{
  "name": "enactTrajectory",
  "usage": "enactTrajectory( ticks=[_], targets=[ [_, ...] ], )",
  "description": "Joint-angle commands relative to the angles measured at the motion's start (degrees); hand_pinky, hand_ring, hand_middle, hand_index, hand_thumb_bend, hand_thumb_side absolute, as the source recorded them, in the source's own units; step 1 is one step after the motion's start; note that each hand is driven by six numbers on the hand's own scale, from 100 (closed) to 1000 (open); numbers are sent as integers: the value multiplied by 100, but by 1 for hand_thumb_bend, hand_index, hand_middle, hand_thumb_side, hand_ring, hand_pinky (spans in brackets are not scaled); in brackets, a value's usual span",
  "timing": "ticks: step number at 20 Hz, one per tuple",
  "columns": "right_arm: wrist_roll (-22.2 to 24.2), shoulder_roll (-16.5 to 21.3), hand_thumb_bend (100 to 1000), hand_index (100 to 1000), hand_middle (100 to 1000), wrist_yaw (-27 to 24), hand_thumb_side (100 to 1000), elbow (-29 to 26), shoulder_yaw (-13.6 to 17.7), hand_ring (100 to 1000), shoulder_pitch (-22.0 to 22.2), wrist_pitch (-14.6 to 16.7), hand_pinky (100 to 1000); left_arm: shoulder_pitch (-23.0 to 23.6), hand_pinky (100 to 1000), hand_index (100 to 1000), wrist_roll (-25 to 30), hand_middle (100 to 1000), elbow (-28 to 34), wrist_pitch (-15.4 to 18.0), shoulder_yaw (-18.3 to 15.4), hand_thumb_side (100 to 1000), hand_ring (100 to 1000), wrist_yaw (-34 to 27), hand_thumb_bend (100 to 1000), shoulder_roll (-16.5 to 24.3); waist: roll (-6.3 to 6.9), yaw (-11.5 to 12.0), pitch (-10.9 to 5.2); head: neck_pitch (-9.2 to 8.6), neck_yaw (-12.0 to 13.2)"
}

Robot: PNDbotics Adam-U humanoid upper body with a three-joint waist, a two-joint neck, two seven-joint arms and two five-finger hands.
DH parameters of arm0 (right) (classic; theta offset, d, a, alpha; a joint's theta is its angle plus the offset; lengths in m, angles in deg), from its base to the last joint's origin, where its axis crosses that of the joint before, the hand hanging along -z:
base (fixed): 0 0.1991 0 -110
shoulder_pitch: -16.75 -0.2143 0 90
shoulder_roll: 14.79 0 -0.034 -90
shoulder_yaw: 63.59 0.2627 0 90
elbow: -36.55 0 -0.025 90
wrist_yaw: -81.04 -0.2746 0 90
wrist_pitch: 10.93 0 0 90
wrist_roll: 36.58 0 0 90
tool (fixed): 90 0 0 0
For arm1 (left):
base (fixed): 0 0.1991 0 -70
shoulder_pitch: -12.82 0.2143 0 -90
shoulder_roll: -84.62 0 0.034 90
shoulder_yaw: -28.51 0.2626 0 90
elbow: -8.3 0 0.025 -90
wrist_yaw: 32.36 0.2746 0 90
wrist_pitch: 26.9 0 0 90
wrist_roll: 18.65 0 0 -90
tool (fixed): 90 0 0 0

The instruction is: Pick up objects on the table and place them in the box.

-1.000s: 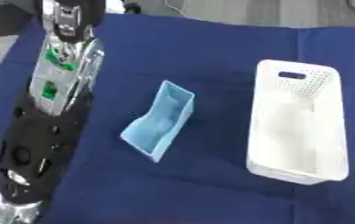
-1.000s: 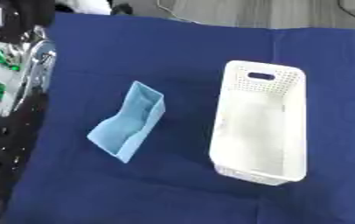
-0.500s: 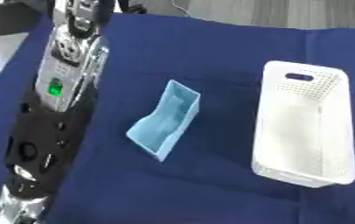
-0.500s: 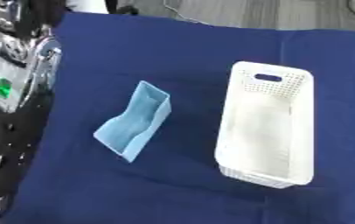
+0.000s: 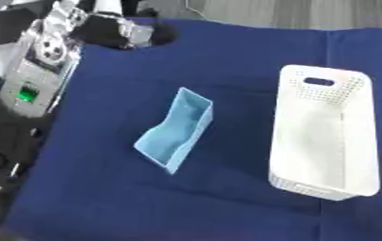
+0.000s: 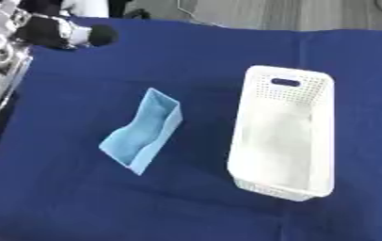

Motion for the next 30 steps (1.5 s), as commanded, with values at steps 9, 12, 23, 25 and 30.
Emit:
enactTrajectory(
  ticks=[9, 12, 23, 25, 30],
  targets=[
    [69, 138, 100, 777, 780, 156, 677, -45, 16, 745, 70, -189, 620, -196, 389, 843, 1458, 696, -128, -424, 139, 796, 577, 3518, 917, 212, 170, 87, -90, 0, 41],
    [67, 141, 100, 777, 780, 176, 679, -45, 17, 744, 79, -238, 621, -118, 354, 832, 1452, 680, -134, -201, 251, 705, 565, 3132, 998, 286, 206, 90, -80, 0, 11],
    [123, 130, 100, 779, 780, 228, 677, -45, 8, 743, 103, -353, 620, 259, 269, 797, 1737, 608, -629, 449, 623, 522, 484, 1199, 1000, 1024, 264, -35, -26, 0, -12],
    [129, 123, 100, 779, 778, 233, 679, -45, 6, 743, 103, -367, 620, 242, 257, 788, 1759, 581, -661, 513, 665, 514, 475, 1106, 1000, 1087, 267, -54, -19, 0, -16],
    [142, 99, 100, 779, 778, 237, 679, -45, 7, 742, 100, -384, 620, 144, 212, 756, 1584, 523, -680, 556, 689, 498, 444, 971, 1000, 937, 257, -103, -1, 0, -24]
  ],
)
